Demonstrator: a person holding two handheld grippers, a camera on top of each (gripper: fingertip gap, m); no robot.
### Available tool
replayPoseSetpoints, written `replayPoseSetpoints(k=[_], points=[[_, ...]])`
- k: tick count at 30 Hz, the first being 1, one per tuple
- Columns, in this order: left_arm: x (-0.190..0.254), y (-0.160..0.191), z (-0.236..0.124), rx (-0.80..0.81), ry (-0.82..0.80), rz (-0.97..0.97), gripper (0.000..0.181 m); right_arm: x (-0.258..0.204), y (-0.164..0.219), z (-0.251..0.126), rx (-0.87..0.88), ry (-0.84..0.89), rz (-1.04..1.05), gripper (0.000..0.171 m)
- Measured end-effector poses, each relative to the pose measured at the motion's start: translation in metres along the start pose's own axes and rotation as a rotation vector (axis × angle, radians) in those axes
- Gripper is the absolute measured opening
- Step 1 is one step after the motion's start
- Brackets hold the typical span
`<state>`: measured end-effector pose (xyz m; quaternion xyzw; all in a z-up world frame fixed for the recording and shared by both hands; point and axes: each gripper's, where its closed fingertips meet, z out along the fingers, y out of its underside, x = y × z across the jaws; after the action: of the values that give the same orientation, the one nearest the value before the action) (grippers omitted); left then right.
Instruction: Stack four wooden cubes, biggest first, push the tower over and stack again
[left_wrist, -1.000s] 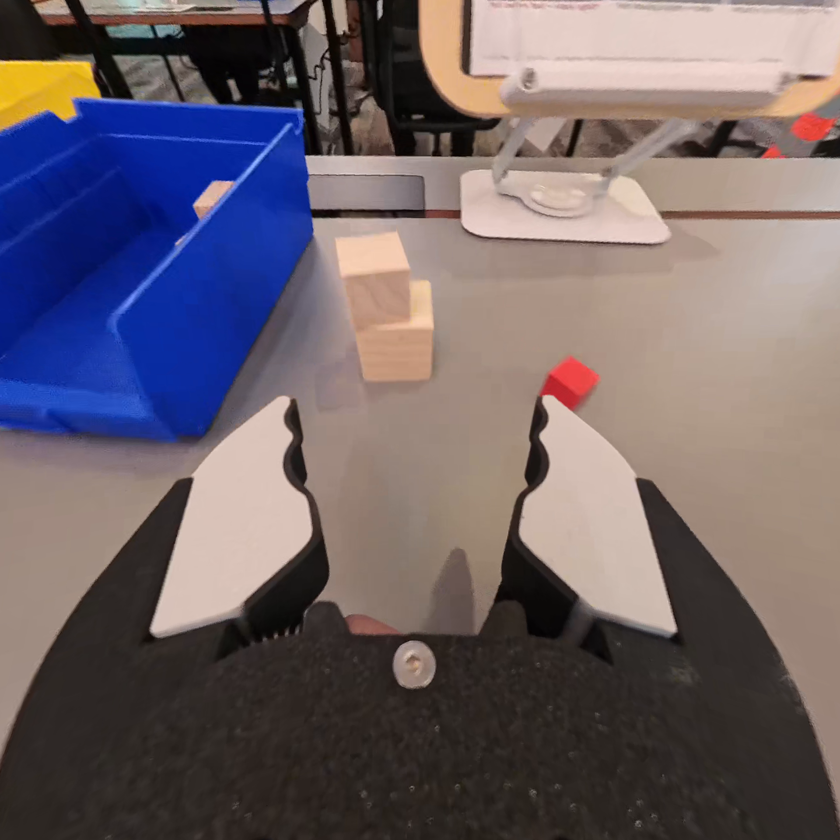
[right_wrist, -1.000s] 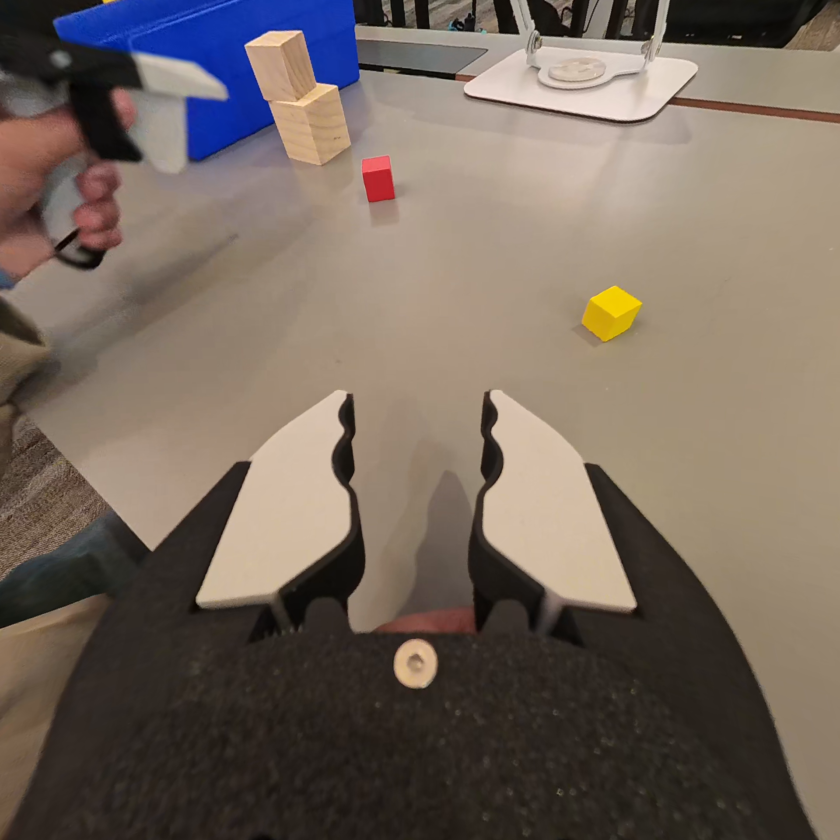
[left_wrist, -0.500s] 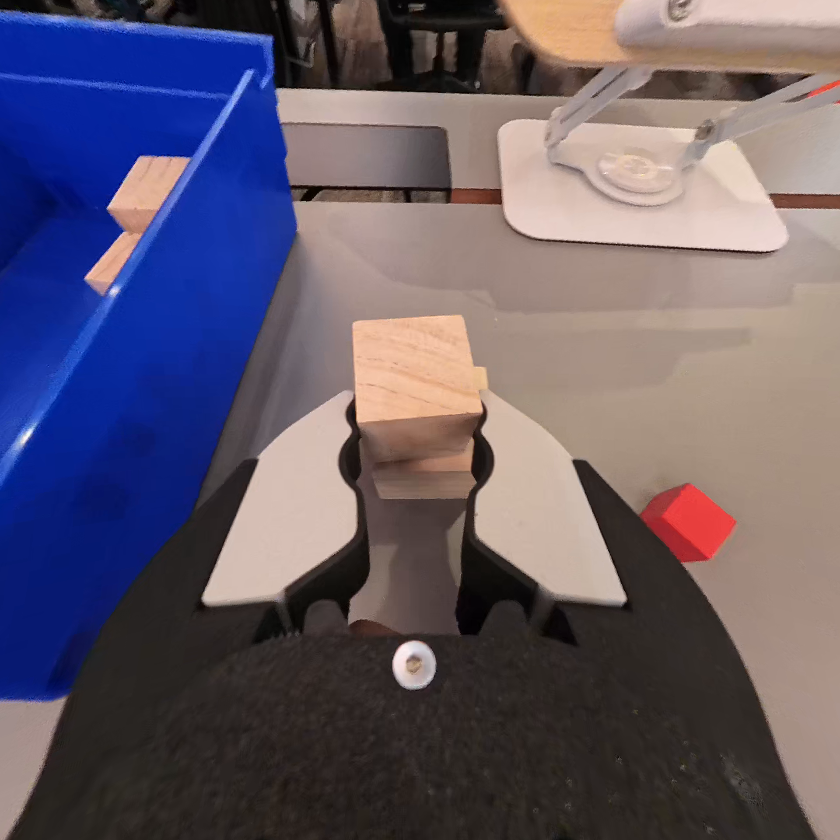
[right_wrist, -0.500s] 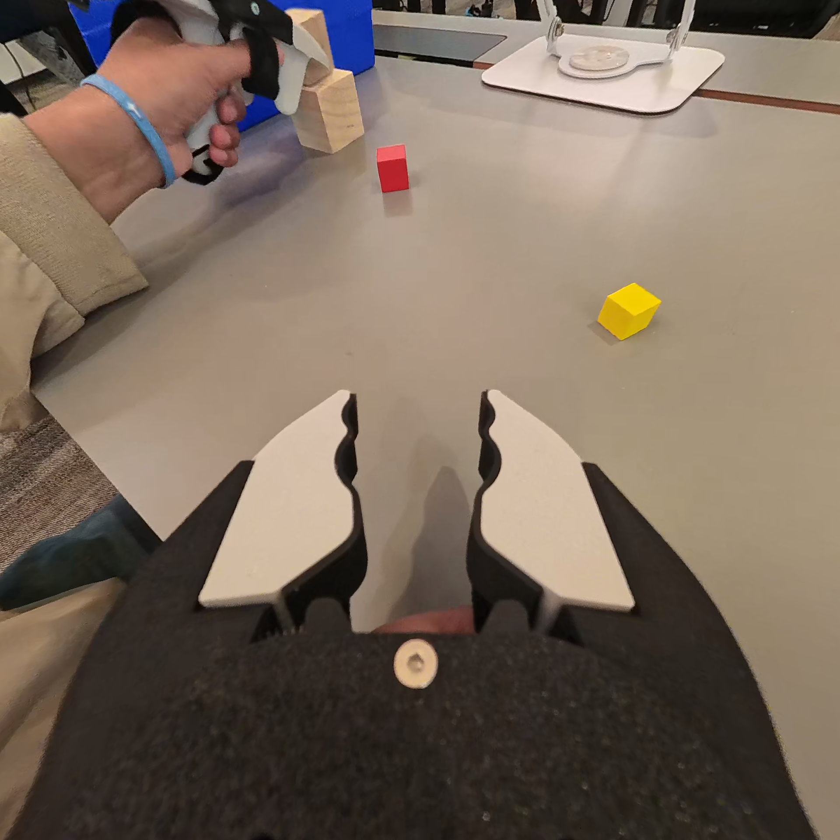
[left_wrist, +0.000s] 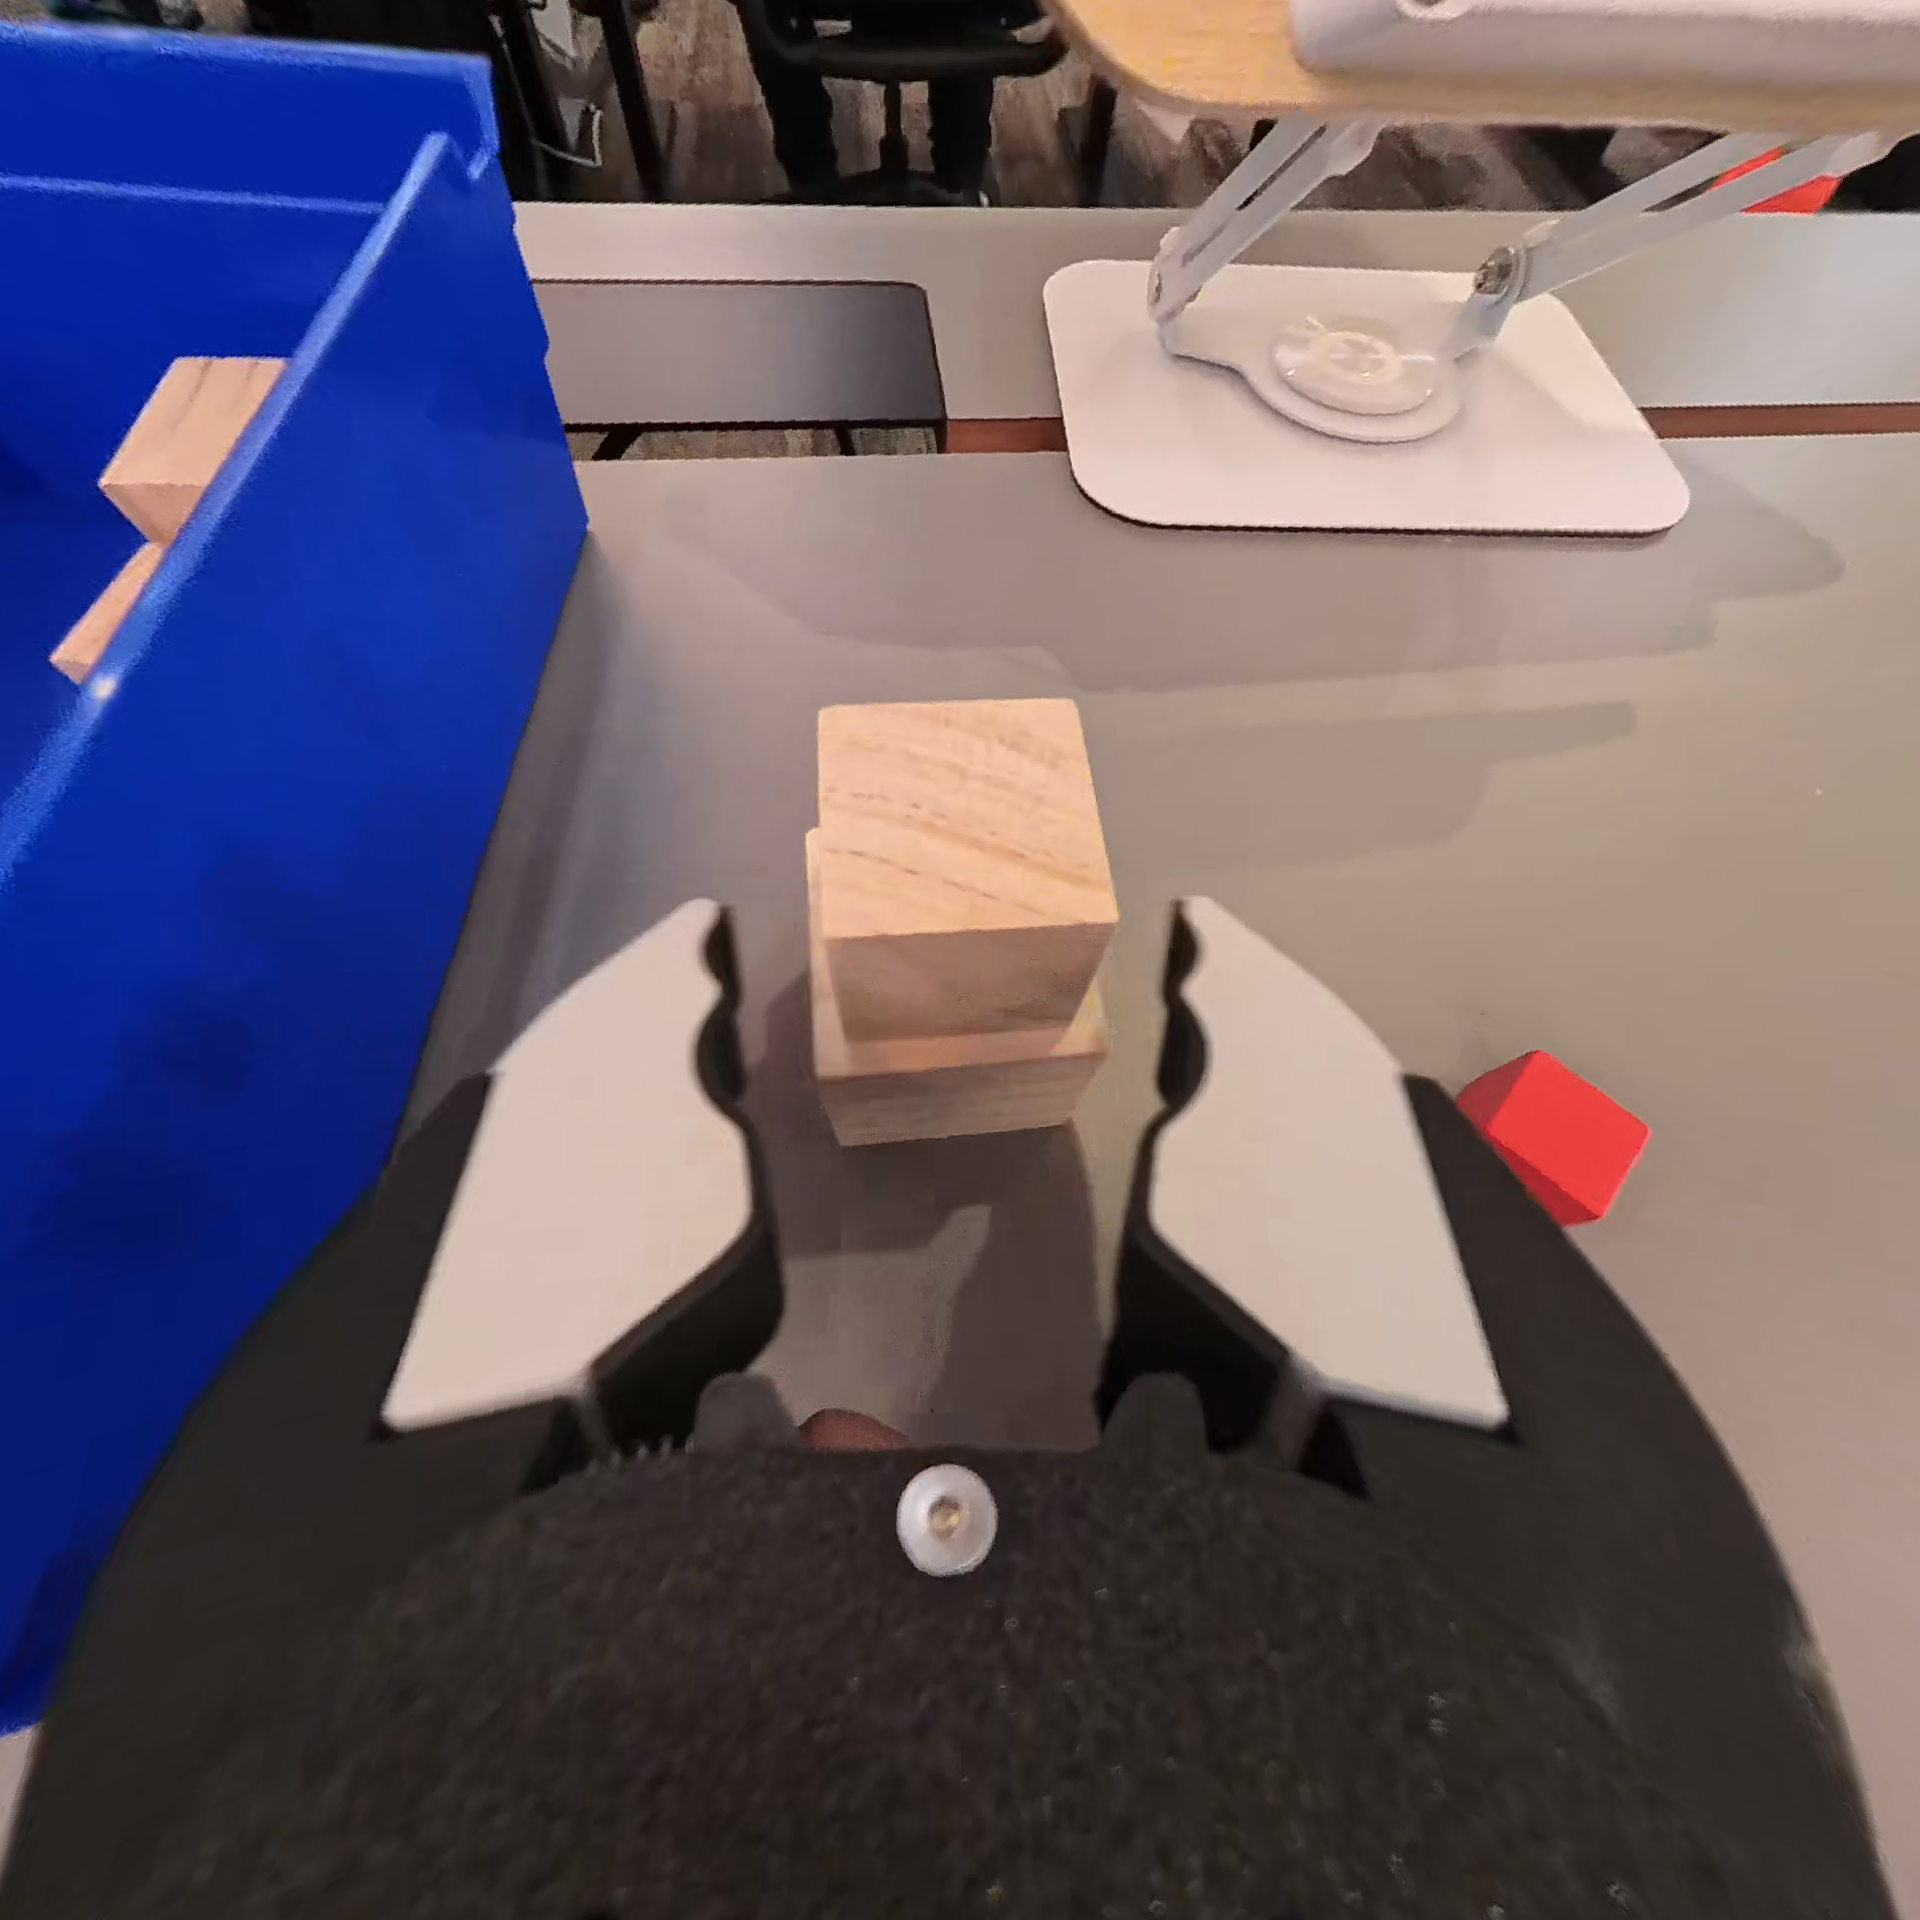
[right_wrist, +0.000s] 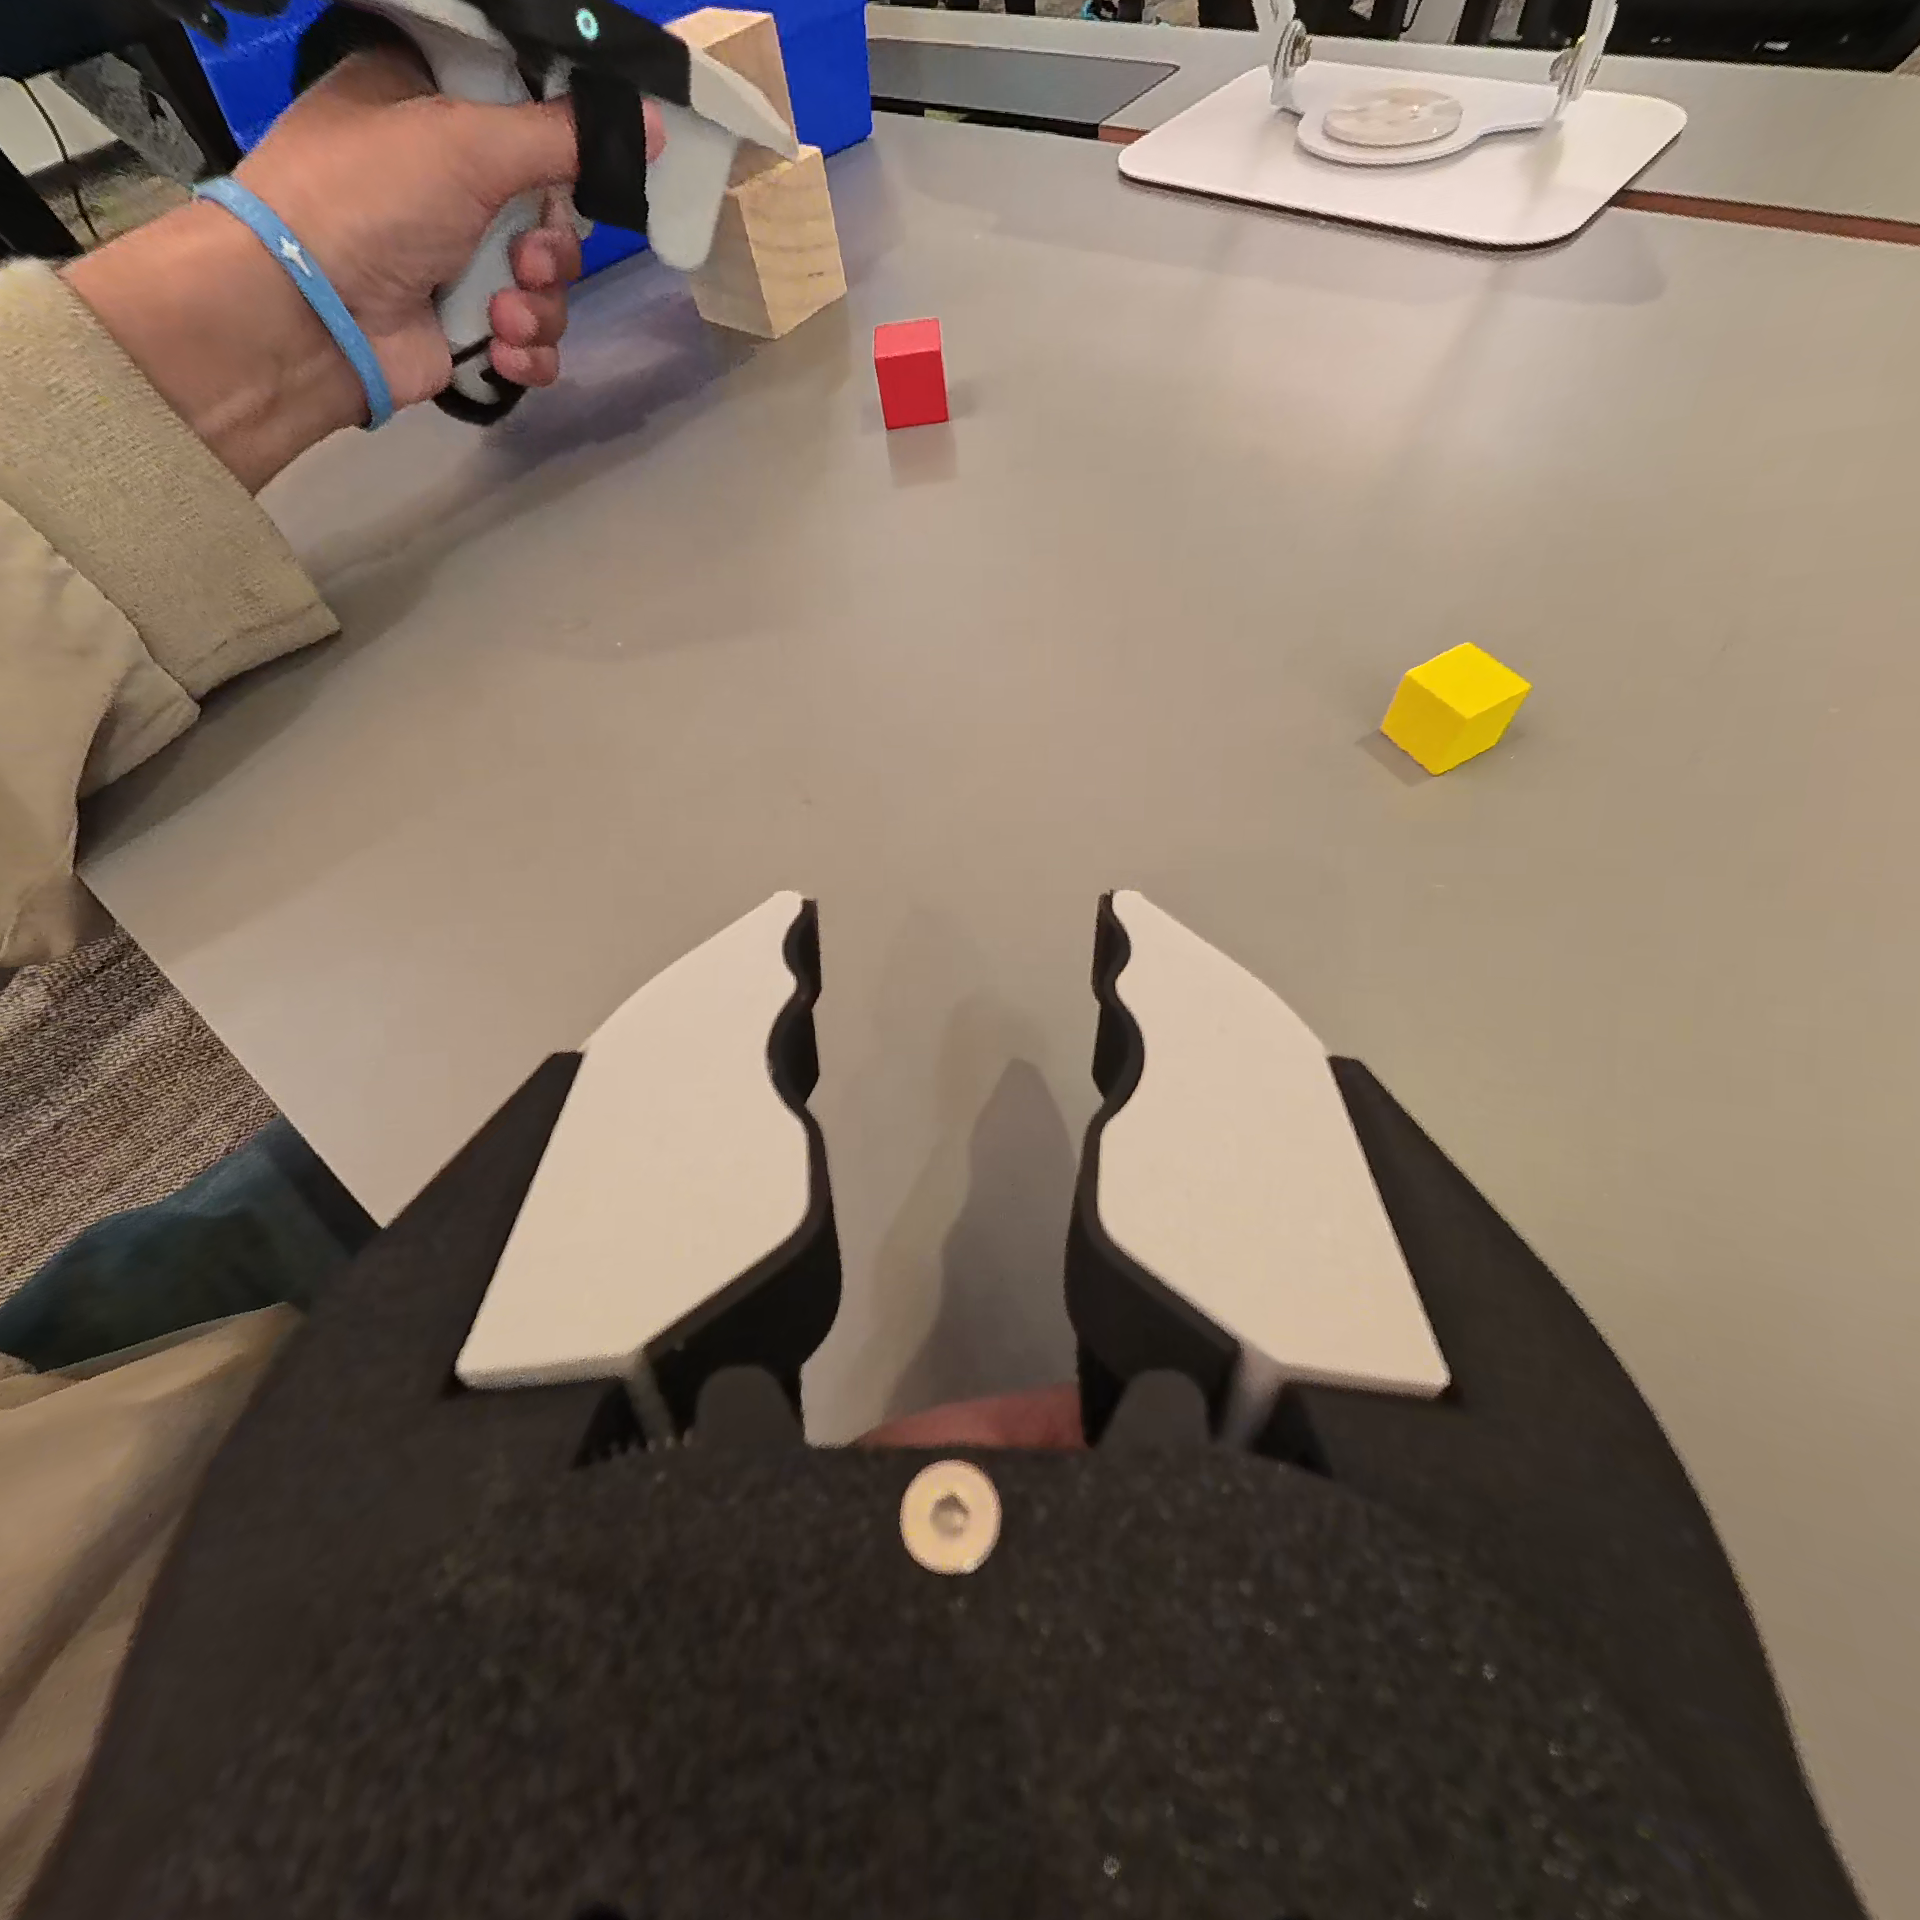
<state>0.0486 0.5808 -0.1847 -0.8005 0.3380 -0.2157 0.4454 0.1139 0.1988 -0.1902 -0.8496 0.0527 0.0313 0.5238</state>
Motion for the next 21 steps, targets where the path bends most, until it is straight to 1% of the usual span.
replayPoseSetpoints(k=[1,3,5,6,8,11,13,15,16,17,21], points=[[0.000,0.002,-0.001,0.003,-0.005,-0.003,0.087,0.000,0.000,0.000,0.000,-0.001,0.000,0.050],[0.001,0.007,-0.007,0.021,-0.023,-0.014,0.094,0.000,0.000,0.000,-0.001,-0.005,0.002,0.050],[0.001,0.014,-0.010,0.024,-0.057,-0.007,0.097,-0.001,0.001,0.000,-0.002,-0.010,0.004,0.050],[0.000,0.019,-0.008,0.001,-0.089,0.014,0.100,-0.001,0.001,0.000,-0.004,-0.012,0.006,0.050],[-0.002,0.020,-0.004,-0.020,-0.133,0.051,0.104,-0.001,0.001,0.000,-0.007,-0.017,0.005,0.050],[-0.009,0.019,0.004,-0.052,-0.195,0.034,0.099,-0.002,0.001,0.000,-0.008,-0.018,0.002,0.049],[-0.008,0.025,0.012,-0.114,-0.174,-0.012,0.099,-0.002,0.002,0.000,-0.011,-0.019,0.002,0.050],[-0.007,0.030,0.019,-0.162,-0.165,-0.020,0.094,-0.002,0.002,0.000,-0.010,-0.022,0.005,0.049],[-0.006,0.033,0.021,-0.184,-0.165,-0.022,0.085,-0.002,0.002,0.000,-0.010,-0.023,0.008,0.049],[-0.005,0.034,0.023,-0.193,-0.149,-0.027,0.071,-0.002,0.002,-0.001,-0.010,-0.024,0.011,0.049],[-0.005,0.034,0.023,-0.195,-0.129,-0.016,0.070,-0.001,0.002,-0.001,-0.009,-0.028,0.017,0.049]])
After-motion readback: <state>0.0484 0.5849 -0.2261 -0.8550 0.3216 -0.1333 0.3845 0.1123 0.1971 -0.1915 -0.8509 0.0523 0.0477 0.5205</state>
